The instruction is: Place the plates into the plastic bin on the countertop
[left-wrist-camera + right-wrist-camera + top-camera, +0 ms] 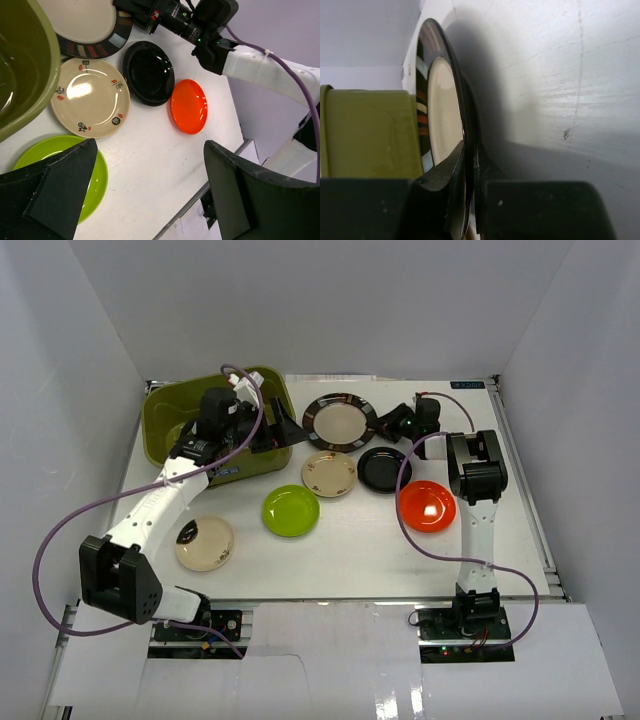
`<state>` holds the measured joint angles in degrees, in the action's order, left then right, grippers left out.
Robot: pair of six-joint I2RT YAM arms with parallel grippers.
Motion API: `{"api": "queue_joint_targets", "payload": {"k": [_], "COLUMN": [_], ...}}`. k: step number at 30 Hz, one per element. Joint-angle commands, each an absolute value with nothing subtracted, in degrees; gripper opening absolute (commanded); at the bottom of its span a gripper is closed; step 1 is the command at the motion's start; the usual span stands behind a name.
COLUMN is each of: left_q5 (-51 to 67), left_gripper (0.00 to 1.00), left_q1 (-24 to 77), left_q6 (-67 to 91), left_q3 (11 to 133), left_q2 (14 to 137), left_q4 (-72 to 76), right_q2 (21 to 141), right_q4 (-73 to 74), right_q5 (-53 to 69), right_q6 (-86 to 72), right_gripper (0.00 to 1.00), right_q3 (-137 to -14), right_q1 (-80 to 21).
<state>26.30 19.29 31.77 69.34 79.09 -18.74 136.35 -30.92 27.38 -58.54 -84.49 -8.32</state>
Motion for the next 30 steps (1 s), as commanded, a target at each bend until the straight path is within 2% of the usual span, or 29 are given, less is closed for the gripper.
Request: {"api": "queue_joint_targets", "payload": {"k": [1, 8, 11, 15, 19, 24, 26, 28, 29, 30], "left_q5": [29.88, 30.40, 30.15, 28.48, 26.73, 24.61, 24.52, 22.68, 22.50, 22.24], "left_gripper": [0.98, 0.98, 0.94, 0.87, 0.85, 0.80, 0.66, 0.41, 0.22, 0.14], "left_q1": [20.30, 22.15, 22.67, 23.20, 24.08, 24.96, 25.57, 26.19, 26.19, 26.19], "left_q6": [34.10, 38.58, 41.57, 44.29, 45.53, 47.19, 46.94, 46.76, 46.76, 46.76], "left_q3": [69.61, 71.81, 71.37, 72.07, 75.05, 75.24, 74.27, 74.01, 73.39, 73.04], "left_q2": [78.40, 81.38, 83.40, 86.22, 89.38, 92.46, 92.81, 93.43, 93.43, 93.25], "left_q4": [-15.91, -13.72, -11.25, -8.71, -7.12, -3.10, -1.23, -2.28, -2.46, -2.72], "right_q2": [134.22, 116.83, 109.27, 100.56, 92.83, 87.02, 86.40, 86.22, 86.31, 86.31], "right_q4": [-40.77, -44.99, -47.10, -53.06, -58.95, -57.66, -55.11, -56.24, -57.56, -58.09], "right_q5": [29.62, 35.33, 39.01, 42.79, 45.35, 46.93, 47.37, 47.81, 47.99, 48.25], "right_q6": [-65.74, -65.21, -64.86, -65.91, -69.60, -68.74, -66.98, -67.41, -68.02, -68.55], "right_gripper": [0.08, 0.08, 0.08, 0.08, 0.08, 0.08, 0.08, 0.08, 0.08, 0.08], "right_q3": [-82.89, -75.25, -68.49, -57.94, -48.63, -47.28, -47.90, -47.55, -47.11, -46.94], "right_q1": [-5.55, -0.70, 1.93, 1.85, 1.58, -1.22, -3.95, -5.09, -5.88, -6.06]}}
